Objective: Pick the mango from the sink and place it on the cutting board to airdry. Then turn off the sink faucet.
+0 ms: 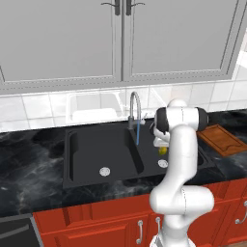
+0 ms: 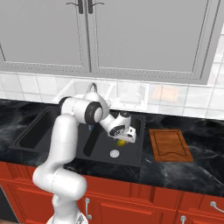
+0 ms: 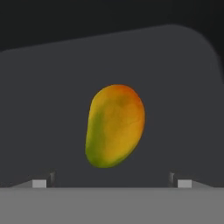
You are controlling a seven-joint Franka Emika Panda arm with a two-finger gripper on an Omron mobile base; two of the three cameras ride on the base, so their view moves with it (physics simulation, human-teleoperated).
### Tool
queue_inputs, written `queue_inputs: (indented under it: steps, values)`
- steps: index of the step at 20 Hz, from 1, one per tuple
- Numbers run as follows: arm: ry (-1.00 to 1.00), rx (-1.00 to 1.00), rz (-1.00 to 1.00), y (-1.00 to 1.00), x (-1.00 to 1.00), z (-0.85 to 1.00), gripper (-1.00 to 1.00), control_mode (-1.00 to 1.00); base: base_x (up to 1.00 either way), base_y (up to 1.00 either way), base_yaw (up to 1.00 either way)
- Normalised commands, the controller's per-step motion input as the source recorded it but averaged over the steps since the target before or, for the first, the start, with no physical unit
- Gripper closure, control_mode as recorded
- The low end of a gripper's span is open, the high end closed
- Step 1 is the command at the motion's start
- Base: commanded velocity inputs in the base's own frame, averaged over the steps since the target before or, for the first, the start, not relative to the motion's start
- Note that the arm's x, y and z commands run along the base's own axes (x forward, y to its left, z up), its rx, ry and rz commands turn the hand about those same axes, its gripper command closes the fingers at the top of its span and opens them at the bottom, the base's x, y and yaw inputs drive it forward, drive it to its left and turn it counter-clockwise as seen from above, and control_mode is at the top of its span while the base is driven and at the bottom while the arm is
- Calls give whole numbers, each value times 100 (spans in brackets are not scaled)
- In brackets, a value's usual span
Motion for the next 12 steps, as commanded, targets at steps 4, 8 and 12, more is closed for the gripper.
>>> queue_inputs:
  steps: [4, 8, 12]
  values:
    - [0, 0, 0, 0, 21, -12, -100, -100, 0, 0, 0]
    - [0, 0, 0, 0, 20, -12, -100, -100, 0, 0, 0]
    - [0, 0, 0, 0, 21, -12, -100, -100, 0, 0, 0]
